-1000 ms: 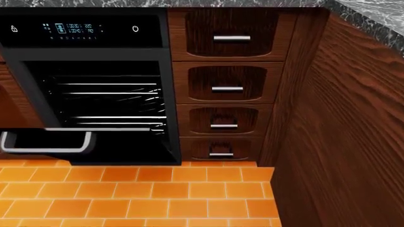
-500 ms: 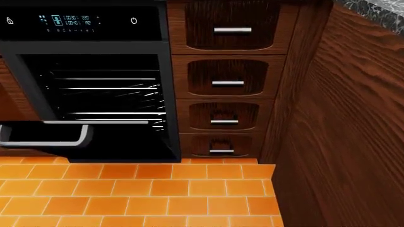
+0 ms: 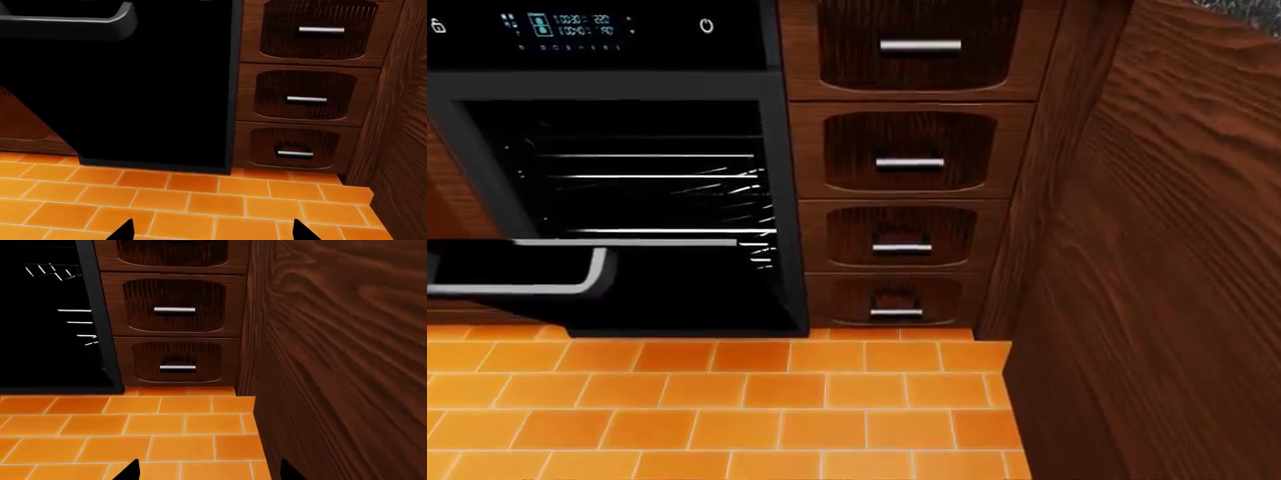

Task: Close the dishwasher door

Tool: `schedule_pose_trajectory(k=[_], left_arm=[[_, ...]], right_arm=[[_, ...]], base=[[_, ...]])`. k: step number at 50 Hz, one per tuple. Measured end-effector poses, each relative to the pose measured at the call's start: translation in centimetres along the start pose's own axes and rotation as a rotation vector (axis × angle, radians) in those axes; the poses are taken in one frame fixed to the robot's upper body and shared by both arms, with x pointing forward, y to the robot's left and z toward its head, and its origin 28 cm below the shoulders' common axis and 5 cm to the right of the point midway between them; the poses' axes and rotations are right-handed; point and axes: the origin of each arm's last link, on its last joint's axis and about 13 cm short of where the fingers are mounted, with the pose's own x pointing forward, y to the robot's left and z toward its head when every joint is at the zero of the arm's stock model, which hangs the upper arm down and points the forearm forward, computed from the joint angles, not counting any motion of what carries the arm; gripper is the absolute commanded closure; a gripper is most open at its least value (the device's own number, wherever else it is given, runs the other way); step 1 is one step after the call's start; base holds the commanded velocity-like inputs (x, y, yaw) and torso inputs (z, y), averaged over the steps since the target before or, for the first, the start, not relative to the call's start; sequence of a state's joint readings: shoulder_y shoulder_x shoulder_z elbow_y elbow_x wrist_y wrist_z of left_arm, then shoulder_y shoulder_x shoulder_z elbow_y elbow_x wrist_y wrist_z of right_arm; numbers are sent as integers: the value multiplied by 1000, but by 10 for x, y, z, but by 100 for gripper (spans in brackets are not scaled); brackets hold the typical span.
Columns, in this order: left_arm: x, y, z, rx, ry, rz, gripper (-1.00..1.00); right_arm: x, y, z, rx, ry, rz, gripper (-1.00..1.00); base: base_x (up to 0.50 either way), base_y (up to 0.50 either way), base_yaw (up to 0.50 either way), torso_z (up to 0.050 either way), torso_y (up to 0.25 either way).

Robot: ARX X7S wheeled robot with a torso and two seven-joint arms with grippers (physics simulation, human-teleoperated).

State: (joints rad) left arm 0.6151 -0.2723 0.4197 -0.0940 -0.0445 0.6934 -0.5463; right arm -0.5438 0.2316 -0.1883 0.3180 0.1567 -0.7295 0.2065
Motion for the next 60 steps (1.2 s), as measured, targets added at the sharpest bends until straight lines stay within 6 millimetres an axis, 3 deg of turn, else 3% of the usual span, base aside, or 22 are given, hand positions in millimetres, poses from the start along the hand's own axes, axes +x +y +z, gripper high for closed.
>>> schedule_pose_trajectory(k=[60], left_arm=[[-2, 0, -2, -4, 3, -1, -100]], right_arm=[[-1, 0, -1, -4, 3, 7, -100]], base=[[0, 0, 0, -34, 0]])
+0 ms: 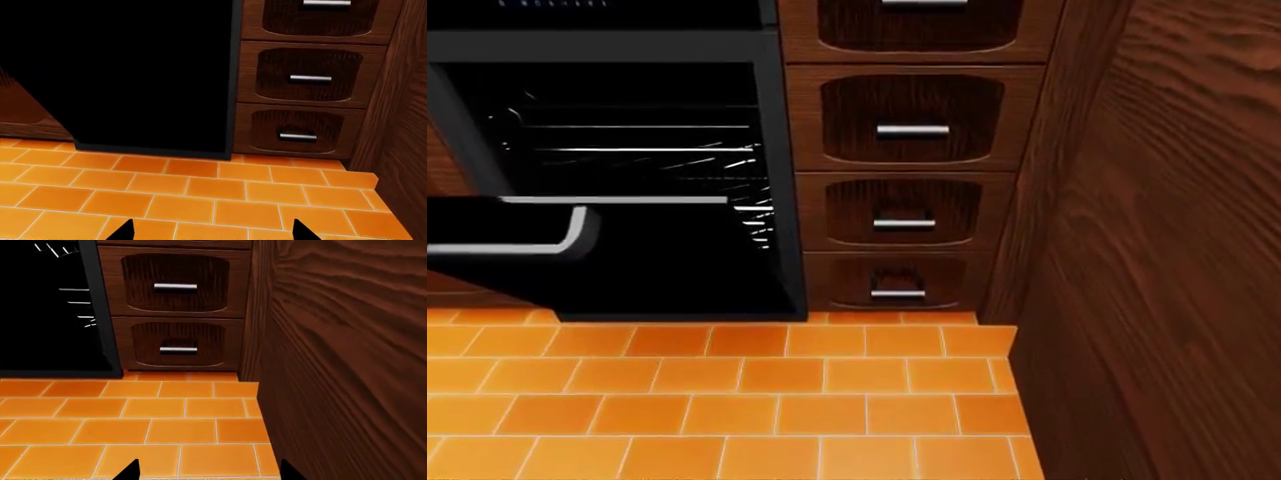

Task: Close the dishwasher door

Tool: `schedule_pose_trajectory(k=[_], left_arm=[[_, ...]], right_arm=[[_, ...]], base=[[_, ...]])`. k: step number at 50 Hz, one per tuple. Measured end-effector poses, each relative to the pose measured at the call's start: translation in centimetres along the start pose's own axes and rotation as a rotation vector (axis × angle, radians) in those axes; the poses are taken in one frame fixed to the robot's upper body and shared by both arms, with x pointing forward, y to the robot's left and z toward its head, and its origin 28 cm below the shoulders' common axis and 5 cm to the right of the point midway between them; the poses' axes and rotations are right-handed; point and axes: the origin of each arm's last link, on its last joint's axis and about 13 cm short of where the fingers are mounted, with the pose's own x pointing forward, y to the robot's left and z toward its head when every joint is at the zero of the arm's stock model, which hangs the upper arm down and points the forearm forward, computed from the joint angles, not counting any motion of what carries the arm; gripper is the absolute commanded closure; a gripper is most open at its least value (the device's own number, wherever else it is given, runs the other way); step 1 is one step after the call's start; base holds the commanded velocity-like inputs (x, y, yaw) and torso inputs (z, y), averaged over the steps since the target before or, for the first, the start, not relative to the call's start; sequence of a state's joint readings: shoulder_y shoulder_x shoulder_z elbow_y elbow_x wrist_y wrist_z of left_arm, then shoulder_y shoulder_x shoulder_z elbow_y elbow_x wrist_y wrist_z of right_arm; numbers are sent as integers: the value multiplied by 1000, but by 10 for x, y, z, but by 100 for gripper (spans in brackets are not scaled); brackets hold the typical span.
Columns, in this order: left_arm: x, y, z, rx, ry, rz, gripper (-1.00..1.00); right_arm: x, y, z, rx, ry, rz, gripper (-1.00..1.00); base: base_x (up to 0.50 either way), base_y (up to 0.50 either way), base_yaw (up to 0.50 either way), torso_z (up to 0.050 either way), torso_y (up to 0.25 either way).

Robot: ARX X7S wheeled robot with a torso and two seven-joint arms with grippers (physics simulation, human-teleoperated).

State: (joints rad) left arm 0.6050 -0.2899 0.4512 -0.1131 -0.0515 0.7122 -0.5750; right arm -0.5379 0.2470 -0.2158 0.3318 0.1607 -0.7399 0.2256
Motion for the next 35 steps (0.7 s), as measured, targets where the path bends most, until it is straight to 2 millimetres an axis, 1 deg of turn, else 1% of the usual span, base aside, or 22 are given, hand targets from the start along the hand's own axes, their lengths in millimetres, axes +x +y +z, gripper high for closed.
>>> schedule_pose_trajectory(k=[35], left_arm=[[0, 0, -1, -2, 3, 0, -100]], right_arm=[[0, 0, -1, -1, 3, 0, -100]], base=[[0, 0, 0, -34, 0]])
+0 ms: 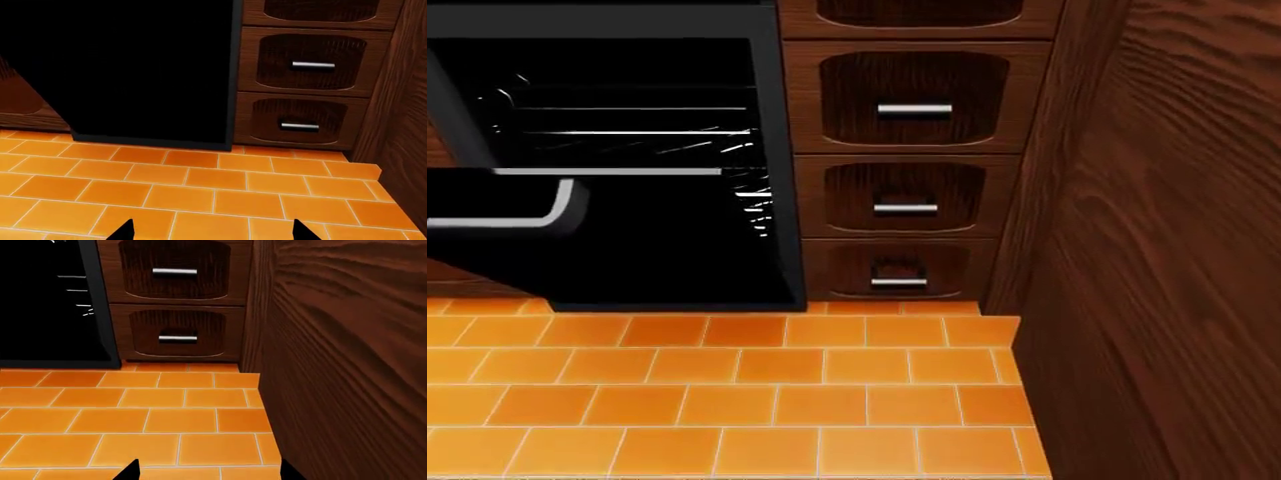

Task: Close the dishwasher door

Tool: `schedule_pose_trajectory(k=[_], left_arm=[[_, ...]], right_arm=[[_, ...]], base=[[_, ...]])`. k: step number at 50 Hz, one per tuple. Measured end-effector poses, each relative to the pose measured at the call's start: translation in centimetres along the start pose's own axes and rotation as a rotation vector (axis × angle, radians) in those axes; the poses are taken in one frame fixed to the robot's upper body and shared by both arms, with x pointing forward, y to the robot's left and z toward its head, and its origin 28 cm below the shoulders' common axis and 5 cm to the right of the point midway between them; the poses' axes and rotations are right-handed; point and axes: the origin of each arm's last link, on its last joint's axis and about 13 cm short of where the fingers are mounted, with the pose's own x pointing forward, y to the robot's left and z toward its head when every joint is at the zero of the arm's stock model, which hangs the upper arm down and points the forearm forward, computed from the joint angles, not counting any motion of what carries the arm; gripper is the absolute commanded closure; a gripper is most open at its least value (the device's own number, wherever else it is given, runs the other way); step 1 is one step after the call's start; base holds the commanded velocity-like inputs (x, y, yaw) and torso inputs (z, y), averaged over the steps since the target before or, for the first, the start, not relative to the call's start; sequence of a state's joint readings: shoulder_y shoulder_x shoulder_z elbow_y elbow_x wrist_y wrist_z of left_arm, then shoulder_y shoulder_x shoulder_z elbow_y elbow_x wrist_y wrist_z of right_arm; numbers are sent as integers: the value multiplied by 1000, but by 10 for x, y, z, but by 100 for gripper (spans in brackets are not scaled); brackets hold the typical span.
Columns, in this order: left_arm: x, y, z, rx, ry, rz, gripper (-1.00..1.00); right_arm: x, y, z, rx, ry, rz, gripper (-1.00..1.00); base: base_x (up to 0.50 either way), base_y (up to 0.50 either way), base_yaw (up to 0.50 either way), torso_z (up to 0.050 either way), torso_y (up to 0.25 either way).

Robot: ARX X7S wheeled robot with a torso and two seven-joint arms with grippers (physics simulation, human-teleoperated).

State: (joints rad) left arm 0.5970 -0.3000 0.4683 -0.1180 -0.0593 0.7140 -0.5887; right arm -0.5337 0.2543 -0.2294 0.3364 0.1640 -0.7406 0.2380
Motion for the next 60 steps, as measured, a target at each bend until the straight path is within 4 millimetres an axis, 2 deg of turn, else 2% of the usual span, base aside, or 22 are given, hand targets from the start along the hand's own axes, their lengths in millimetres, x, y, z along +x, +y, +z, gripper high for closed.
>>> schedule_pose_trajectory(k=[60], left_arm=[[-1, 0, -1, -3, 3, 1, -100]], right_arm=[[0, 0, -1, -1, 1, 3, -100]], base=[[0, 0, 0, -34, 0]])
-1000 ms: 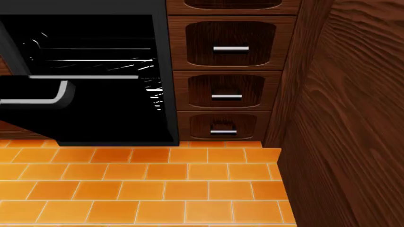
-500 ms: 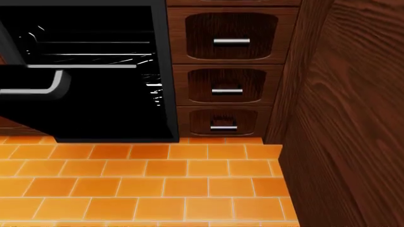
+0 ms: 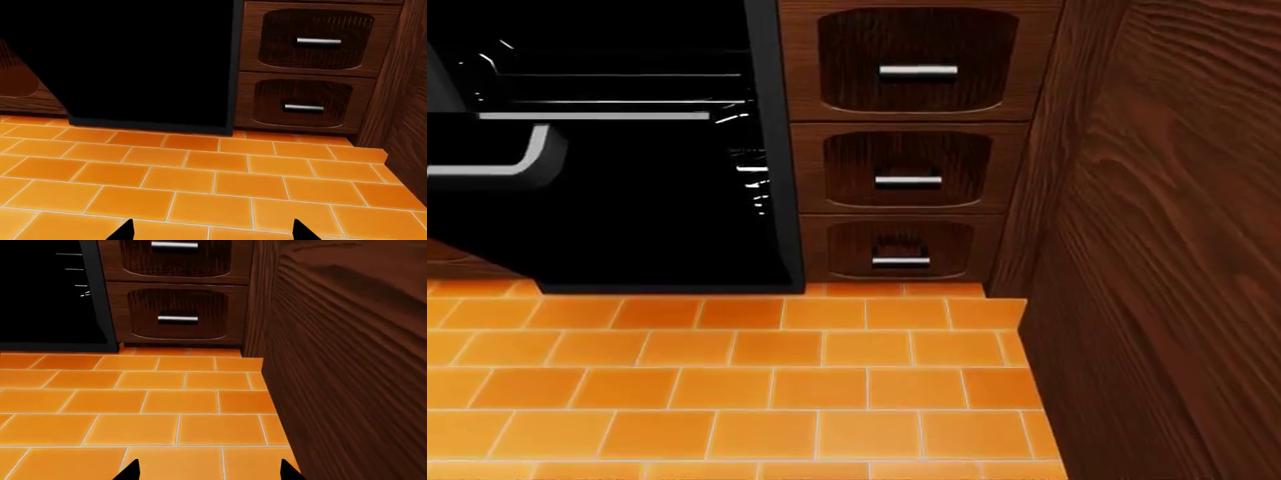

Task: Close the dishwasher door

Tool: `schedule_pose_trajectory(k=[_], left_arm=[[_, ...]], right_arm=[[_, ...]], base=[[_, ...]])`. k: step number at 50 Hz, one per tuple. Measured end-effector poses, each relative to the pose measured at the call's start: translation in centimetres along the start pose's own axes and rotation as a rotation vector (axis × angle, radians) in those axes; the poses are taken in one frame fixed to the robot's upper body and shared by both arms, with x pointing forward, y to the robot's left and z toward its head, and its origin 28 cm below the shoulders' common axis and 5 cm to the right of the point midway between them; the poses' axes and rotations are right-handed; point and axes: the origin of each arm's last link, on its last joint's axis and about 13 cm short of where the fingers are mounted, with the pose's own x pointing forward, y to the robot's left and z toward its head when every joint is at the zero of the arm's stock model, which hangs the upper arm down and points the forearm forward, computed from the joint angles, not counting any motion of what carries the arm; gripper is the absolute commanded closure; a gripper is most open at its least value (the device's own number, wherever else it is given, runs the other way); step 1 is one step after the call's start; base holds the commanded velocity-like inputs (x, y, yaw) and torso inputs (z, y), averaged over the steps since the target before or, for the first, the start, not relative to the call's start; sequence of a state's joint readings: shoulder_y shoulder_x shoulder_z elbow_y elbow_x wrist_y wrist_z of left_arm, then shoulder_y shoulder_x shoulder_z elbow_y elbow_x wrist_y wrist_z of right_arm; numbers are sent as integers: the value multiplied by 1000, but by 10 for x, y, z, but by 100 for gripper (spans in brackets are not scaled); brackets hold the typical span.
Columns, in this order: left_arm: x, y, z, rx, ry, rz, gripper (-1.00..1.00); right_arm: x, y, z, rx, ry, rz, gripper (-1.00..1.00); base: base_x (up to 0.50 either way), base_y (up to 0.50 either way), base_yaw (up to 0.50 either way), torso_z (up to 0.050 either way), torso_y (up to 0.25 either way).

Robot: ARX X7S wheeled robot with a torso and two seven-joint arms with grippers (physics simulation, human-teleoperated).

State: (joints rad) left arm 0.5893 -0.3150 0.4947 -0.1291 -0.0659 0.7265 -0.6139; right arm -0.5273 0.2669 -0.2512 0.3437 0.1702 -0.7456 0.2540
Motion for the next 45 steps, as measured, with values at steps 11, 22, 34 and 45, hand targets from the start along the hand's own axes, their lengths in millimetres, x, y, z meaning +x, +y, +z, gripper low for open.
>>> schedule_pose_trajectory(k=[11, 22, 34, 45], left_arm=[[0, 0, -1, -1, 2, 1, -100], [0, 0, -1, -1, 3, 1, -100], [0, 1, -1, -1, 4, 1, -100], [0, 1, -1, -1, 5, 1, -100]], right_arm=[[-1, 0, 0, 0, 1, 0, -100], [-1, 0, -1, 0, 1, 0, -100], [-1, 1, -1, 0, 1, 0, -100], [-1, 1, 0, 0, 1, 0, -100]], base=[[0, 0, 0, -34, 0], [0, 0, 0, -34, 0], [0, 0, 0, -34, 0], [0, 0, 0, -34, 0]])
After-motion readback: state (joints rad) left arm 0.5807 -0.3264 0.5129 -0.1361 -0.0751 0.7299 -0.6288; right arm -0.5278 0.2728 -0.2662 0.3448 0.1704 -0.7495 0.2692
